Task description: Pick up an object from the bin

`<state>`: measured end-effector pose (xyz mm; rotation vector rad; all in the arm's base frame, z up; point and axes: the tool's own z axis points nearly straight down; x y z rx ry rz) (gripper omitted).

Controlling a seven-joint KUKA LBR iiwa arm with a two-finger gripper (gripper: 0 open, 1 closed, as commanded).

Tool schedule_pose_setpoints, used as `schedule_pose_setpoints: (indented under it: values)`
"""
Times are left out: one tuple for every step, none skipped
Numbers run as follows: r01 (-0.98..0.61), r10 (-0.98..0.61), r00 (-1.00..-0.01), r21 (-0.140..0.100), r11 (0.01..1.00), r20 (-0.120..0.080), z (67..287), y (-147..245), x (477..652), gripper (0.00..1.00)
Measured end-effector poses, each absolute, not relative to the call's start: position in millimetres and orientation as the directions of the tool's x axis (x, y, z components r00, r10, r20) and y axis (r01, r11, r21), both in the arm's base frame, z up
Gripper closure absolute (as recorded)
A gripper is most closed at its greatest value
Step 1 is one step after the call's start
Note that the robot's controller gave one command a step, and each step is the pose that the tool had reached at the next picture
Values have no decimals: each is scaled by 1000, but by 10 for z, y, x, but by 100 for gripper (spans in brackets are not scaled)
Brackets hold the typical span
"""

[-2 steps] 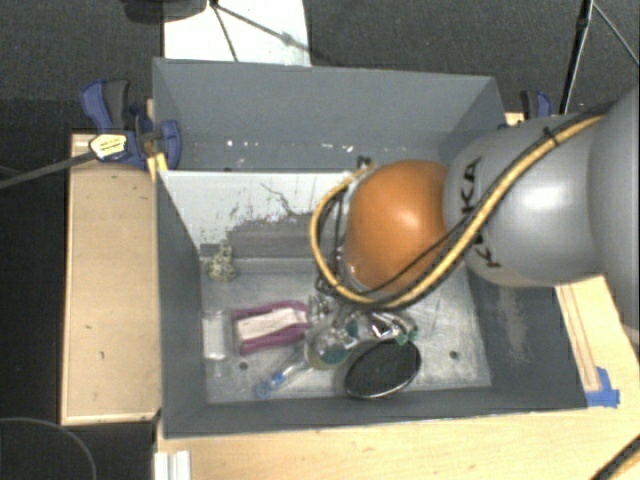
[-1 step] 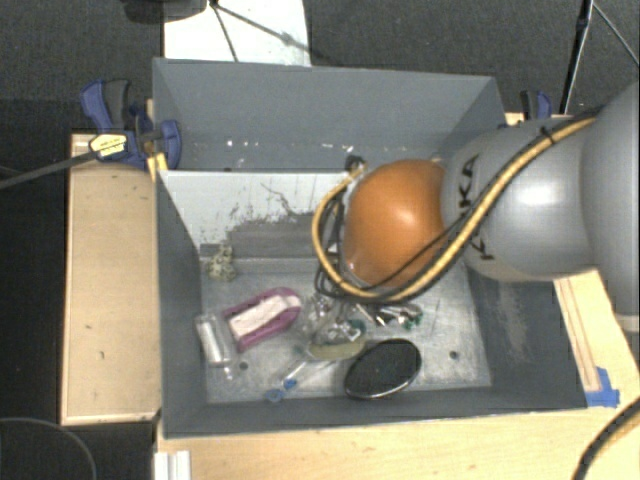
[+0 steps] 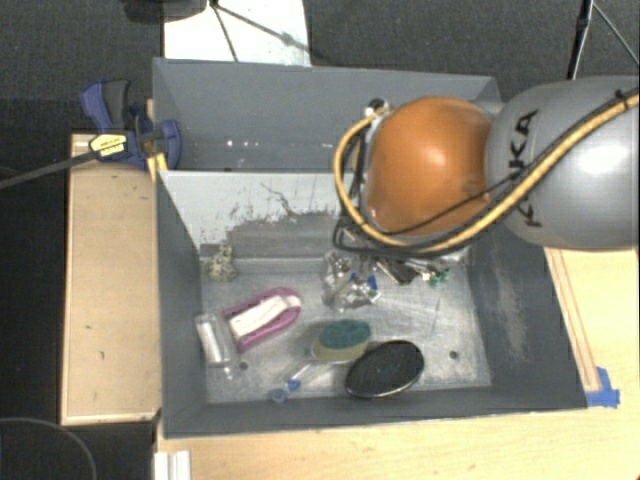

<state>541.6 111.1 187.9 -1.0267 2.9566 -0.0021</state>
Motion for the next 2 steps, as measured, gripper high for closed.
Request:
schedule_pose_setpoints:
  values:
    - [-849,-849,-528,2,528,0,1221,1085,5414,100]
    - [-847,-847,-532,-1,532,-5,1245,1096,5429,0]
